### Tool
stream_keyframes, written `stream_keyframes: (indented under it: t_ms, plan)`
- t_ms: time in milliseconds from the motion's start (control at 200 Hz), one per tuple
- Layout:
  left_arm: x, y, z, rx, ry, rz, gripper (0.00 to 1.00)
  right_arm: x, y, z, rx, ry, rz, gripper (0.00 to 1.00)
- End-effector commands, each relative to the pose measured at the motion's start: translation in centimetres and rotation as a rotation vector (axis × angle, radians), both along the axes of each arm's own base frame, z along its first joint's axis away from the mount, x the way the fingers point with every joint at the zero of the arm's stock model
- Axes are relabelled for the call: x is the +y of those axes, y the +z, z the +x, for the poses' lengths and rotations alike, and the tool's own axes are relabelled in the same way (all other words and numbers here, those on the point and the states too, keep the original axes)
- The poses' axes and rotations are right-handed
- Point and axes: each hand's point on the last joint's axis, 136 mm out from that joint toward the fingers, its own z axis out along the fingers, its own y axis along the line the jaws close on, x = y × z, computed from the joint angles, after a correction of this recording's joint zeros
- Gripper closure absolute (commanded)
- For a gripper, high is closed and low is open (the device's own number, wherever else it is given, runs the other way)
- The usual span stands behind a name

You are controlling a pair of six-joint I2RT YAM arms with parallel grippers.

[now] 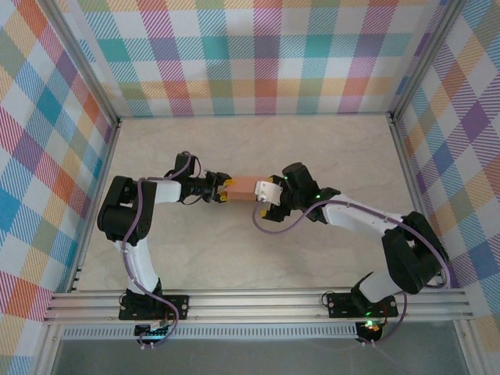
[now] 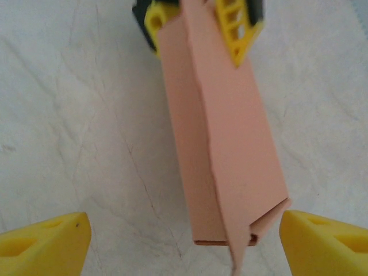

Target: Fold the paper box

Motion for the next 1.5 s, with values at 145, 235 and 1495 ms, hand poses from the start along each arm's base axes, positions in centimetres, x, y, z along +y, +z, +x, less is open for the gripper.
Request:
stream_keyframes:
  t_ms: [145, 235, 1495]
  plan:
    - [0.5, 0.2, -0.4, 0.048, 0.002, -0.021, 0.58, -0.3, -2.0, 2.8, -0.090, 0.023, -0.154, 0.18]
    - [0.5, 0.1, -0.4, 0.047, -0.002, -0.022, 0.58, 0.1, -2.1, 3.4, -0.103, 0.025, -0.149, 0.22]
    - [1.8, 2.5, 0.7, -0.084, 0.033, 0.063, 0.04, 0.8, -2.2, 5.0, -0.104, 0.007, -0.160, 0.49]
